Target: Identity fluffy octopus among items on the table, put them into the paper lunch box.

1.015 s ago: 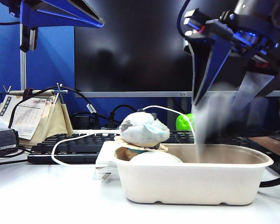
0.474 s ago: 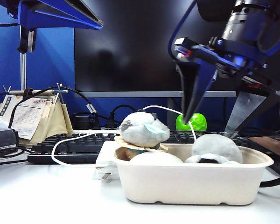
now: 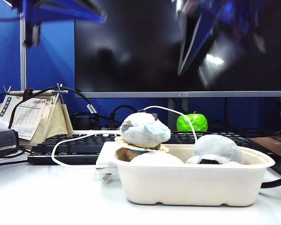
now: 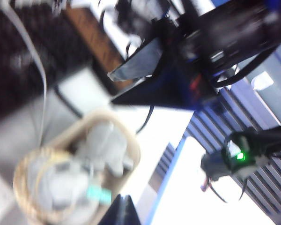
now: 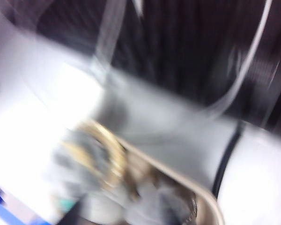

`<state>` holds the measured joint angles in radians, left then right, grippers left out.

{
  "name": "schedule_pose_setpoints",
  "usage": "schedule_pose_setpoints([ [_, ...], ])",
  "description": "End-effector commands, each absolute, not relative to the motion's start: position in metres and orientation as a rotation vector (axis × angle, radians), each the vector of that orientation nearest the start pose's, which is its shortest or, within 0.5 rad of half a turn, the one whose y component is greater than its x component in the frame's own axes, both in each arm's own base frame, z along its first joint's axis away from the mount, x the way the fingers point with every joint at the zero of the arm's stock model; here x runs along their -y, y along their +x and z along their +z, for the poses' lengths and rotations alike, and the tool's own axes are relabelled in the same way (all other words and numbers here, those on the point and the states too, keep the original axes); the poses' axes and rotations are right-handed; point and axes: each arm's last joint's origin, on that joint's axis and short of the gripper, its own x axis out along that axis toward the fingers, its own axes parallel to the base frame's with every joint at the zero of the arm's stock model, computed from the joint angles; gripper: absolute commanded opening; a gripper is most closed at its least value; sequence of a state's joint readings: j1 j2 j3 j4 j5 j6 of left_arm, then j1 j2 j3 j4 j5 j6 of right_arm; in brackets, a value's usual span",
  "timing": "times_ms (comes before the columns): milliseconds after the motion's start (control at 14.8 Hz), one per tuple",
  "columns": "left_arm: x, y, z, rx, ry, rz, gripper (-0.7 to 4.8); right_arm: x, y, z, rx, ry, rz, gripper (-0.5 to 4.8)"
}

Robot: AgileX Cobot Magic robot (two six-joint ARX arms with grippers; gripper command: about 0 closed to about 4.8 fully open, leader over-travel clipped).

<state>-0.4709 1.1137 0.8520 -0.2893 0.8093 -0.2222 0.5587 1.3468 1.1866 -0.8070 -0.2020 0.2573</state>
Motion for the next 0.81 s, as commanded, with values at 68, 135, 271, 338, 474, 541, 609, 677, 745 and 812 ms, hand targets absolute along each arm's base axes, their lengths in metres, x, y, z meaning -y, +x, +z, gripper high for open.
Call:
schedule_pose_setpoints([
  [68, 0.123, 0.197, 0.309, -0.522, -0.254, -1.220, -0.03, -0.128, 0.194, 0.371, -0.814, 0.076, 0.634, 1.96],
  [135, 0.122, 0.195, 0.314, -0.484, -0.247, -1.223, -0.03, -0.120, 0.180, 0.387, -0.750, 0.090, 0.649, 1.65],
  [271, 0.120, 0.190, 0.323, -0.420, -0.237, -1.234, -0.03, -0.100, 0.149, 0.409, -0.631, 0.114, 0.672, 0.60],
  [338, 0.116, 0.183, 0.330, -0.377, -0.227, -1.239, -0.03, -0.083, 0.122, 0.420, -0.575, 0.123, 0.682, 0.17],
  [474, 0.110, 0.170, 0.341, -0.316, -0.218, -1.248, -0.03, -0.064, 0.093, 0.425, -0.530, 0.126, 0.659, -0.05],
  [541, 0.106, 0.163, 0.347, -0.284, -0.213, -1.252, -0.03, -0.056, 0.082, 0.426, -0.519, 0.123, 0.641, -0.05],
  [609, 0.101, 0.154, 0.353, -0.251, -0.207, -1.256, -0.03, -0.049, 0.070, 0.426, -0.514, 0.124, 0.641, -0.05],
  [677, 0.092, 0.135, 0.365, -0.172, -0.193, -1.266, -0.03, -0.035, 0.047, 0.424, -0.500, 0.126, 0.643, -0.05],
  [745, 0.085, 0.122, 0.372, -0.120, -0.185, -1.270, -0.03, -0.028, 0.037, 0.422, -0.481, 0.130, 0.647, -0.05],
  [812, 0.079, 0.110, 0.377, -0.072, -0.178, -1.261, -0.03, -0.023, 0.028, 0.419, -0.455, 0.136, 0.651, -0.05],
])
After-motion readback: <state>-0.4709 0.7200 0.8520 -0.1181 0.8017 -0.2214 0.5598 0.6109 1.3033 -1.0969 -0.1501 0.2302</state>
